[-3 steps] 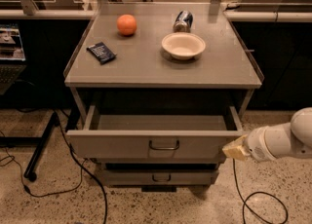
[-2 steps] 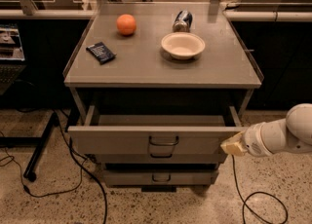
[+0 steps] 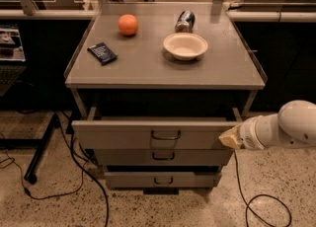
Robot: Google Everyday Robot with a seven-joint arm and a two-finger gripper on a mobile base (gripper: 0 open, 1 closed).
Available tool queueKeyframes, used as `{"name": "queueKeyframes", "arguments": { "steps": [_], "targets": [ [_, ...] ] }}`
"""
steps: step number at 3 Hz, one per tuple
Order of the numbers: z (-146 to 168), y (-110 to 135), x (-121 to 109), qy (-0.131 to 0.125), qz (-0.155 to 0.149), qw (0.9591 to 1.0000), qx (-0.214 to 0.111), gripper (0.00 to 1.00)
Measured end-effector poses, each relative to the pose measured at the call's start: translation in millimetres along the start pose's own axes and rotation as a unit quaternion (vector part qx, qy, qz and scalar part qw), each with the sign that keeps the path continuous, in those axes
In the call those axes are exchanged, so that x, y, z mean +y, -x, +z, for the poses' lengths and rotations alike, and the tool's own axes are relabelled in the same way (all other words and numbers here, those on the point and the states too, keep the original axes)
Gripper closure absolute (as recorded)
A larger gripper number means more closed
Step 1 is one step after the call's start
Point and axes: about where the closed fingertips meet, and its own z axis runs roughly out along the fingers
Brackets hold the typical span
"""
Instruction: Close top drawer
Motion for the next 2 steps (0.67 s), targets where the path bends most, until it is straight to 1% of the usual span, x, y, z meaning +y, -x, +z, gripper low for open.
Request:
{"name": "queueKeyframes", "arguments": {
  "steps": [1,2],
  "targets": [
    [1,21,-5,-0.06,0.031,0.9976,-0.017,1.0],
    [8,32,-5,-0.083,0.049,0.9951,-0.023,1.0]
  ]
}}
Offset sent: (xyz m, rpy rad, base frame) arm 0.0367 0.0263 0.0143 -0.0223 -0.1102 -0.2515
